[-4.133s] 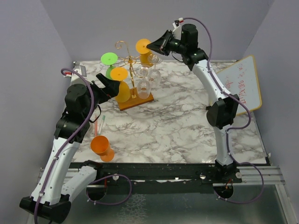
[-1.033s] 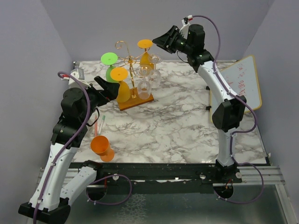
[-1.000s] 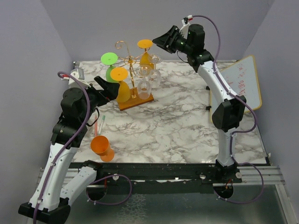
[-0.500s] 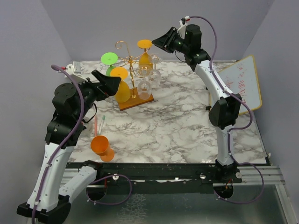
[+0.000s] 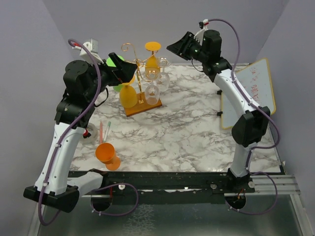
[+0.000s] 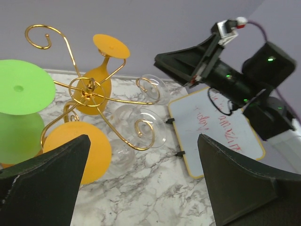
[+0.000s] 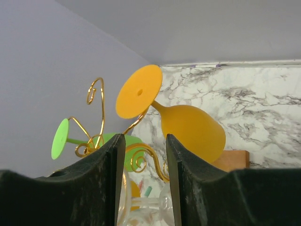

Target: Place the wine glass upside down on the wine glass rack

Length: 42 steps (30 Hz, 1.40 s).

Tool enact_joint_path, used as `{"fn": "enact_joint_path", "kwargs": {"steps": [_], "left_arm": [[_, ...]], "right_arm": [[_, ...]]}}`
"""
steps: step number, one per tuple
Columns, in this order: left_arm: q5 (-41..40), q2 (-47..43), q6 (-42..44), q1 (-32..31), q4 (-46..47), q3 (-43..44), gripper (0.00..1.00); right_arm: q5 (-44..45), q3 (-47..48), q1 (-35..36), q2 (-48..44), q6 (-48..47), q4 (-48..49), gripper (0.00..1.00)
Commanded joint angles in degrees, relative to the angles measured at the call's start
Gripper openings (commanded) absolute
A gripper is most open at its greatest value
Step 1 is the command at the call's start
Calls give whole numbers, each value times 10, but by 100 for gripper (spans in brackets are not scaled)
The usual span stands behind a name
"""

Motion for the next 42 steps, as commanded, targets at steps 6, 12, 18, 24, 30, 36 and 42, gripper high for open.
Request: {"fn": "enact_joint_path", "kwargs": {"steps": [6, 12, 18, 24, 30, 36, 42], "left_arm": [[-41, -36, 104, -1, -79, 6, 99], [-70, -95, 133, -1, -142, -5, 99], [-104, -148, 132, -1, -212, -23, 99], [-55, -132, 108, -1, -229, 17, 99], [-136, -150, 55, -1, -300, -19, 93], [-270, -212, -2, -1, -419, -94, 77], [-258, -250, -27, -1, -503, -169, 77]], "right_arm": [[100, -153, -3, -184, -96, -25, 53], [140, -297, -2, -304, -140, -41, 60], [194, -438, -3, -427, -169, -82, 63], [174, -504, -2, -497, -170, -134, 63], [128, -558, -2, -543, -147, -171, 63], [106, -638, -2, -574, -107, -157, 62], [128, -671, -2, -567, -74, -160, 62]]}}
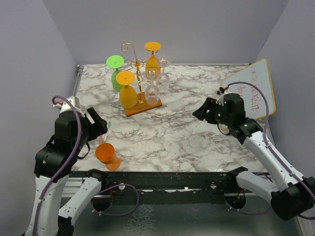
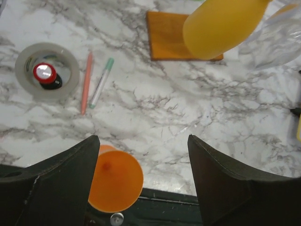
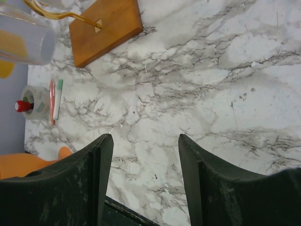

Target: Place the wine glass upside down on the wine glass rack

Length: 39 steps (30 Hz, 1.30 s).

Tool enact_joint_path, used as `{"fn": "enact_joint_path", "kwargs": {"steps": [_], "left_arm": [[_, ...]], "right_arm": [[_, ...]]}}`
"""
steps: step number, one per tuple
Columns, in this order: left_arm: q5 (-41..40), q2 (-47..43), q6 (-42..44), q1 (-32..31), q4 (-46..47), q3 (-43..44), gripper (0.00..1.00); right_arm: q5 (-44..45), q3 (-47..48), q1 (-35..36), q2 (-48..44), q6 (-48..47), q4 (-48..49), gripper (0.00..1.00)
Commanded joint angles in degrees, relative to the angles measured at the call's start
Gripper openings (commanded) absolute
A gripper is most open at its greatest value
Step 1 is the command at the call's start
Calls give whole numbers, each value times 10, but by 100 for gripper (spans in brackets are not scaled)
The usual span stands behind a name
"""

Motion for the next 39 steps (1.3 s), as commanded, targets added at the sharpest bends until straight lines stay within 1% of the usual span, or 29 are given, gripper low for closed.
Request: {"fn": "enact_joint_path", "kwargs": {"steps": [1, 4, 7, 12, 17, 23, 27, 28, 29, 30, 34, 36, 37, 39], "left_arm": [[-18, -12, -25, -1, -108, -53, 77], [-16, -9, -25, -1, -160, -81, 75], [-17, -12, -26, -1, -184, -104, 67], [-8, -22, -23, -1, -182, -139, 54], [-14, -24, -33, -1, -181, -142, 52], [-1, -17, -40, -1, -180, -152, 52], [45, -10, -36, -1, -172, -183, 45], [55, -6, -30, -1, -168, -192, 43], [61, -2, -32, -1, -167, -193, 36], [64, 2, -31, -1, -166, -190, 31], [61, 10, -29, -1, -155, -187, 14], [78, 13, -24, -1, -140, -186, 6], [91, 14, -22, -1, -126, -185, 0], [132, 12, -14, -1, -98, -183, 0]], "right_arm": [[3, -15, -2, 4, 36, -6, 62], [-2, -18, -2, 17, 46, 2, 61], [-3, -21, -2, 25, 57, 8, 61], [1, -33, -2, 27, 70, 16, 60], [6, -39, -2, 24, 75, 10, 60], [11, -49, -2, 21, 84, 11, 60], [14, -52, -2, 21, 89, 15, 60], [13, -51, -2, 22, 90, 16, 60], [13, -50, -3, 21, 90, 15, 60], [14, -48, -2, 21, 90, 14, 60], [18, -43, -2, 19, 89, 9, 60], [19, -41, -2, 18, 89, 7, 60], [18, -42, -2, 18, 90, 7, 60], [18, -43, -2, 16, 91, 6, 60]]}}
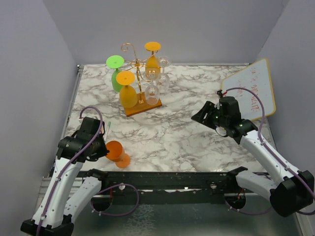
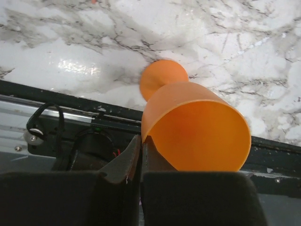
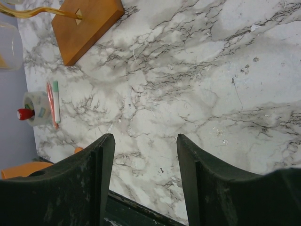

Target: Place the wine glass upside down on the wine glass rack

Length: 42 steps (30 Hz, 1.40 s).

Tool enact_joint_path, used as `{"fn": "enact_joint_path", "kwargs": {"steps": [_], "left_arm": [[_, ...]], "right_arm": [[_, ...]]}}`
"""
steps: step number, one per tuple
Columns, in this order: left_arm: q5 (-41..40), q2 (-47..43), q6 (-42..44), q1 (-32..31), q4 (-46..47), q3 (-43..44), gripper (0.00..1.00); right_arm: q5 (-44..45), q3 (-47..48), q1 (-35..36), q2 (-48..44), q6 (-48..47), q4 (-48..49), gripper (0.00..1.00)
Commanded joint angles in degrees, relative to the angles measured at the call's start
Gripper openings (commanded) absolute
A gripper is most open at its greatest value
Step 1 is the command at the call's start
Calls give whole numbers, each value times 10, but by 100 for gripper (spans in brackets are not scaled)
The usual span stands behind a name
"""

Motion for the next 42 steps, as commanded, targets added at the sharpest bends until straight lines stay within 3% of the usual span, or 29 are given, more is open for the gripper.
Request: {"fn": "enact_joint_path", "kwargs": {"steps": [1, 7, 14, 17, 22, 25, 30, 42], "left_arm": [[98, -2, 16, -1, 67, 8, 0], [228, 0, 6, -1, 192, 22, 0], [345, 19, -55, -1, 346, -9, 0], [366, 32, -78, -1, 399, -17, 0], [383, 57, -113, -1, 471, -43, 0], [384, 65, -143, -2, 513, -65, 0], [369, 69, -156, -4, 535, -72, 0], [370, 57, -167, -5, 536, -84, 0]], "right_arm": [[15, 1, -2, -9, 7, 2, 60], [-42, -43, -3, -14, 38, 61, 62], [-214, -131, -2, -36, 69, 266, 76], [-219, -135, -2, -50, 49, 269, 83], [-256, -113, 11, -36, 10, 269, 84], [-194, -88, 66, -14, -43, 255, 83], [-107, -25, 131, 61, -84, 221, 73], [-111, 9, 137, 119, -63, 241, 37]]}}
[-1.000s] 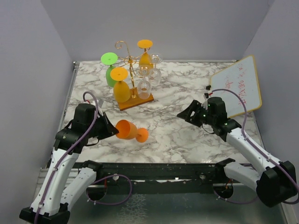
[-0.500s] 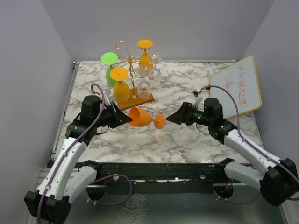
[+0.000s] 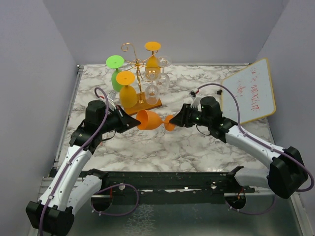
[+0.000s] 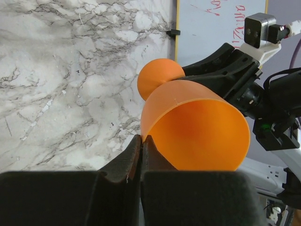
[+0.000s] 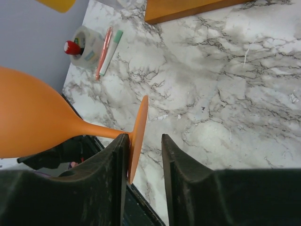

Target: Place the wine glass upside down on the wine glass rack

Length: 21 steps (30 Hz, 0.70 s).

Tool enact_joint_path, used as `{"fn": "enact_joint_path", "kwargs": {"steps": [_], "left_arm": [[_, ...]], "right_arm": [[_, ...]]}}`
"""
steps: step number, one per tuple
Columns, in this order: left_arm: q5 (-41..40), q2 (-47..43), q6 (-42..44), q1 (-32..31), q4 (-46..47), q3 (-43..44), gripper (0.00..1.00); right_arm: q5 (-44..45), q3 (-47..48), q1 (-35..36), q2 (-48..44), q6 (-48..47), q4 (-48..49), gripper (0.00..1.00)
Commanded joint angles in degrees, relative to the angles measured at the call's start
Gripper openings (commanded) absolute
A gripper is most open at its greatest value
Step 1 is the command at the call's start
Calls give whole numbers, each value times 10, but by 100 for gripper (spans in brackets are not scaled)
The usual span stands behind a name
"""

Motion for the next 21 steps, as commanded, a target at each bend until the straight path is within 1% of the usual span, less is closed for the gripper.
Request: {"fn": "enact_joint_path", "kwargs": {"steps": [1, 3, 8, 9, 10, 12, 14, 17, 19, 21], "left_arm": [[12, -9, -9, -2, 20, -7, 0], [13, -8, -7, -2, 21, -6, 0], [14, -12, 8, -2, 19, -3, 1], [12, -15, 11, -2, 18, -2, 7], [10, -19, 15, -2, 15, 0, 13], [1, -26, 23, -2, 5, 5, 30], [-6, -33, 34, -2, -6, 9, 42], [3, -52, 54, -2, -10, 17, 56], [-10, -79, 65, -2, -19, 20, 66], [-26, -103, 71, -2, -27, 24, 74]], "right_arm": [[2, 20, 5, 14, 0, 5, 35], [1, 20, 6, 14, 1, 8, 29], [2, 22, 11, 8, -30, 14, 4], [7, 22, 11, 5, -36, 12, 1], [13, 23, 10, 2, -49, 9, 1], [28, 26, 11, -7, -75, 1, 1], [49, 28, 11, -18, -105, -6, 1], [79, 31, 11, -38, -176, -9, 0], [103, 33, 11, -52, -224, -3, 0], [105, 29, 11, -66, -269, 15, 0]]}}
